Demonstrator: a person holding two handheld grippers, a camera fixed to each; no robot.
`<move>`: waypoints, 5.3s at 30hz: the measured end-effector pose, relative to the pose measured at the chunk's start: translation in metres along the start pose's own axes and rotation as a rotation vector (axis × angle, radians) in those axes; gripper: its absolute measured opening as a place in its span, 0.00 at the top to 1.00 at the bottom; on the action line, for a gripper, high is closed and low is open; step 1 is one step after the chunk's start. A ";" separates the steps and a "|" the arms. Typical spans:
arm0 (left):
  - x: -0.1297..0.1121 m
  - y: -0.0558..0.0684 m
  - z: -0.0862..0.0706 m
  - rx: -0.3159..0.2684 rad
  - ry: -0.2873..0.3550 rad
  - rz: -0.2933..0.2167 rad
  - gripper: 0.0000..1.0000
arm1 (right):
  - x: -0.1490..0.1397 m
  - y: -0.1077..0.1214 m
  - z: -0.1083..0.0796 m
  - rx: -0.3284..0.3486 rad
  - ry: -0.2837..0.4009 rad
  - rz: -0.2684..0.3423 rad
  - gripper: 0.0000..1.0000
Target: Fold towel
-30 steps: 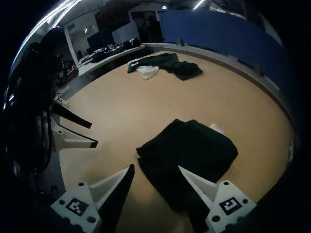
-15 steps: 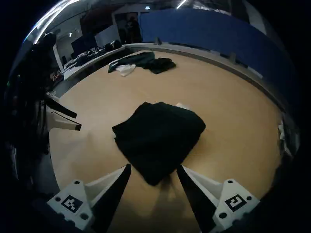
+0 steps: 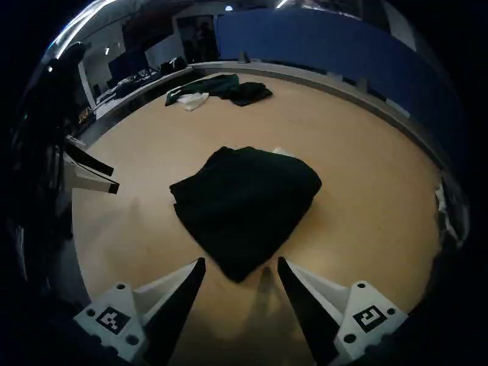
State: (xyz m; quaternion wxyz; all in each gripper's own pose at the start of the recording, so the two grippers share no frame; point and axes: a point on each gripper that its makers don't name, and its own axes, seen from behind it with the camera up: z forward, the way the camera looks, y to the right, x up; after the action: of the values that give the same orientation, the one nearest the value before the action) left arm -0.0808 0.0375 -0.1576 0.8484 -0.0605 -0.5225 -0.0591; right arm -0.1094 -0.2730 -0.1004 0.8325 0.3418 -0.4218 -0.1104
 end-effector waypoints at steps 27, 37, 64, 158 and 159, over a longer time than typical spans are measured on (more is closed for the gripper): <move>-0.007 -0.009 0.005 0.009 0.001 -0.009 0.03 | -0.010 -0.002 0.009 -0.006 -0.041 0.081 0.90; -0.007 -0.010 0.005 0.009 0.001 -0.008 0.03 | -0.004 -0.003 0.003 0.006 -0.027 0.074 0.96; 0.012 -0.003 -0.003 -0.002 0.038 -0.005 0.03 | 0.120 0.015 -0.082 -0.022 0.245 -0.061 0.96; 0.025 0.045 0.001 0.009 0.034 0.045 0.04 | 0.123 0.351 -0.244 -0.398 0.335 0.092 0.96; 0.025 0.045 0.000 0.010 0.034 0.045 0.03 | 0.122 0.353 -0.243 -0.399 0.334 0.095 0.96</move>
State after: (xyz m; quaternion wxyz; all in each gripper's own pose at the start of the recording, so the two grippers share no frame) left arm -0.0625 0.0808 -0.1365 0.8587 -0.0672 -0.5067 -0.0383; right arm 0.1184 0.0465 0.1103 0.9457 0.1644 -0.2642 -0.0943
